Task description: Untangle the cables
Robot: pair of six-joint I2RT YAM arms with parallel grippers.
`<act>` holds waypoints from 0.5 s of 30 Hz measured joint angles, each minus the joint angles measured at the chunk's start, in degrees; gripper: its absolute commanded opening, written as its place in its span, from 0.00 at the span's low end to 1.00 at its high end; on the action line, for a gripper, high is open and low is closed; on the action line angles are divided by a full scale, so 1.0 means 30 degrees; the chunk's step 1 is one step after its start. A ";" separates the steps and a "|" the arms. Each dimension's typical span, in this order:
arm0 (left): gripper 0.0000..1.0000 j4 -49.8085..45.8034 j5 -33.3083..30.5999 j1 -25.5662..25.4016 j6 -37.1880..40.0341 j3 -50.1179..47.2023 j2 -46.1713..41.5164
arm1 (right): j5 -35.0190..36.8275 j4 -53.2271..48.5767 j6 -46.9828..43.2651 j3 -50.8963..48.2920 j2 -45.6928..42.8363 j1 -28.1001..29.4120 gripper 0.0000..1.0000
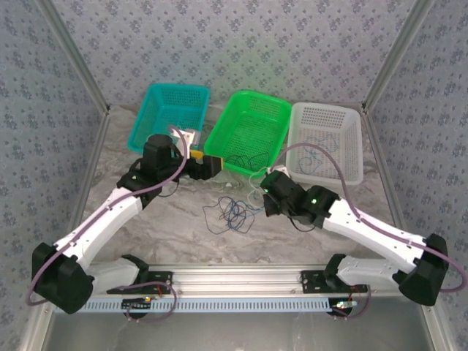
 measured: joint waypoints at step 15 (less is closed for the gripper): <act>0.72 0.1020 0.3971 -0.1042 0.1814 -0.0663 0.1494 | -0.1596 0.5442 -0.1902 0.0248 0.1129 -0.1217 0.00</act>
